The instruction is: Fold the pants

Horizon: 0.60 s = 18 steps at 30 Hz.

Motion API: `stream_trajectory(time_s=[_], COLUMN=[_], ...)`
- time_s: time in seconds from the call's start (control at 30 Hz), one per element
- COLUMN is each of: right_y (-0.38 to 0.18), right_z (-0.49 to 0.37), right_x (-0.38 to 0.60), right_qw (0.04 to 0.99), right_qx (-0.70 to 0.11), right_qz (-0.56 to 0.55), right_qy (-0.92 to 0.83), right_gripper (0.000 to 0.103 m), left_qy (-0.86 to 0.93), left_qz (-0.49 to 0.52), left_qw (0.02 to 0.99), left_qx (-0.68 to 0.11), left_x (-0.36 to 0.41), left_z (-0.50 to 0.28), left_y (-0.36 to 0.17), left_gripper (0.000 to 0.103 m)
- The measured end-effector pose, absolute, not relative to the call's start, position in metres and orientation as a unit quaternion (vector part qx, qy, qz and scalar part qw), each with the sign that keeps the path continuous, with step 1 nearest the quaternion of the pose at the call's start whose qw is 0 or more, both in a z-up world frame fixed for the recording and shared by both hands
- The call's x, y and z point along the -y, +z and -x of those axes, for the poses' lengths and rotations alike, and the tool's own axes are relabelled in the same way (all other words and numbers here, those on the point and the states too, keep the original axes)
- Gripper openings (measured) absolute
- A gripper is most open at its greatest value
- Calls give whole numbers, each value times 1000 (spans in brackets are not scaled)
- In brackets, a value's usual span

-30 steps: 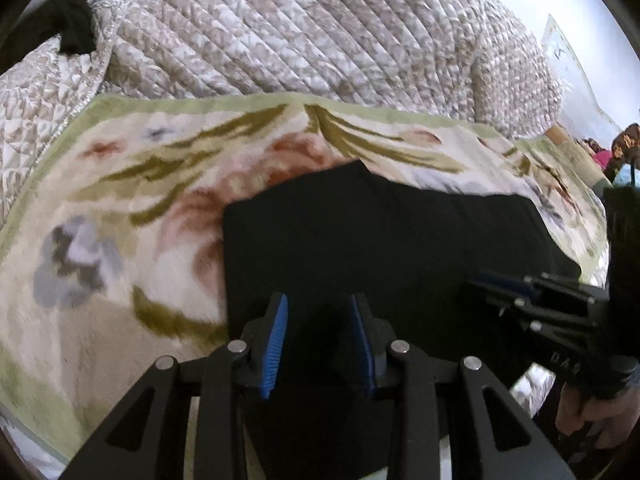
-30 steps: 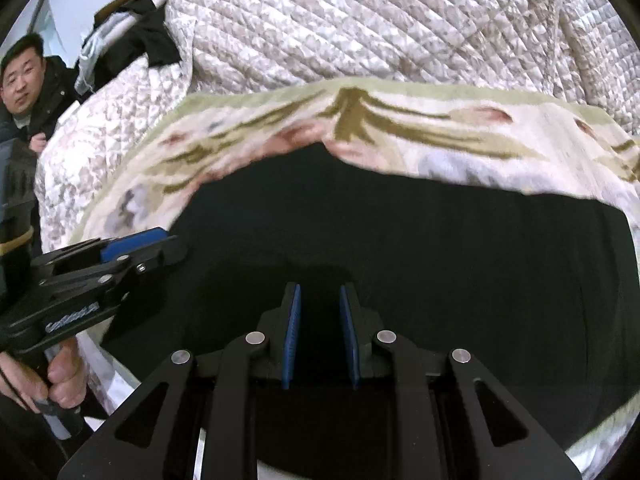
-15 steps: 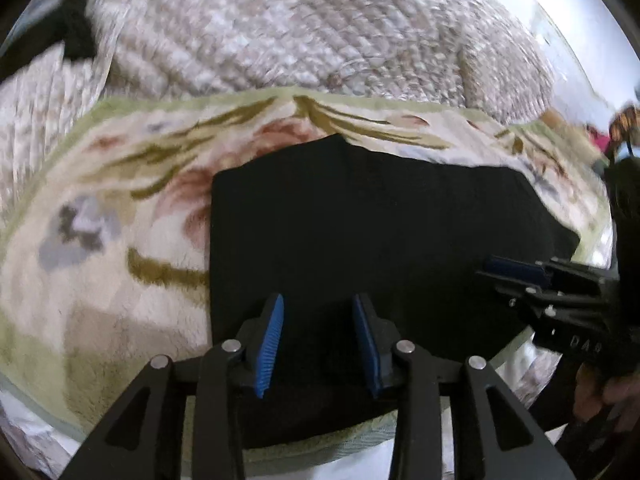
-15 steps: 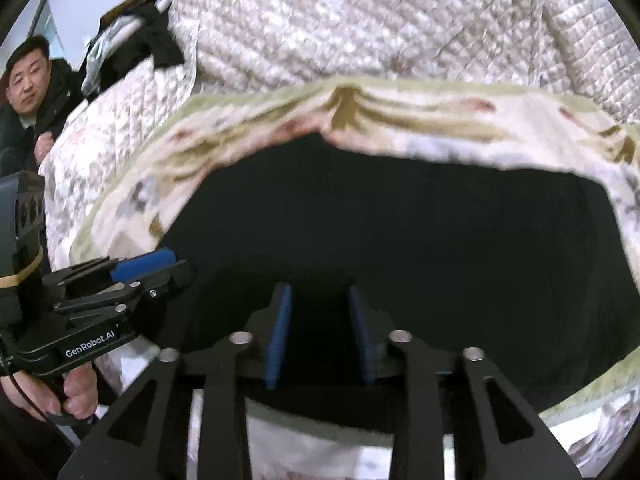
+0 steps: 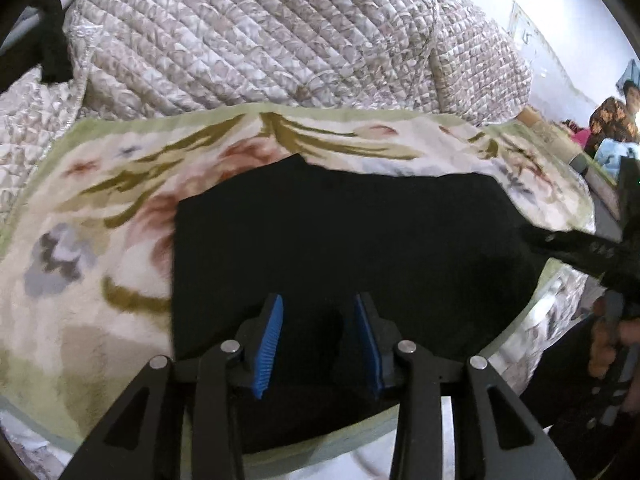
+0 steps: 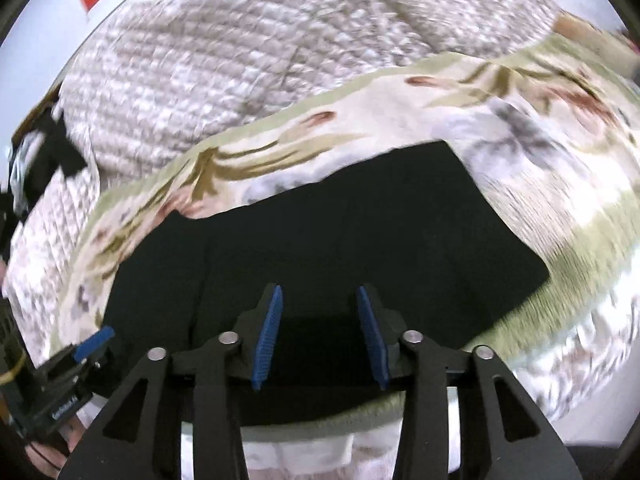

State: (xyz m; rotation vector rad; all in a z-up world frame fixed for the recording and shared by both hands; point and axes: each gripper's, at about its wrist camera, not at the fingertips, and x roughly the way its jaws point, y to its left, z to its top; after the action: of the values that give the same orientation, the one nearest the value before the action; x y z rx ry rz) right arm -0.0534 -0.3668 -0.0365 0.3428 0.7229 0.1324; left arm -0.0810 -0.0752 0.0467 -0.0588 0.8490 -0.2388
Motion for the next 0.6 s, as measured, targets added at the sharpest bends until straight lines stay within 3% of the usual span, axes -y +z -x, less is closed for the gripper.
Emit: stream_trajectory(time_s=[0.13, 0.27, 0.4, 0.6], right_y=[-43, -50, -62, -77], right_z=[67, 74, 70, 64], right_x=[387, 407, 421, 437], right_qw=[915, 909, 901, 889], right_qx=[-348, -352, -358, -361], right_qz=[-199, -224, -246, -279], right_qy=[44, 17, -8, -31], right_gripper=[51, 51, 57, 58], left_qy=[-96, -90, -83, -73], left_qz=[36, 37, 35, 50], left_qw=[900, 907, 907, 907], left_qx=[-424, -410, -412, -412], left_x=[64, 61, 58, 47], left_z=[78, 78, 77, 73], left_y=[39, 45, 42, 44], left_gripper=[40, 40, 45, 47])
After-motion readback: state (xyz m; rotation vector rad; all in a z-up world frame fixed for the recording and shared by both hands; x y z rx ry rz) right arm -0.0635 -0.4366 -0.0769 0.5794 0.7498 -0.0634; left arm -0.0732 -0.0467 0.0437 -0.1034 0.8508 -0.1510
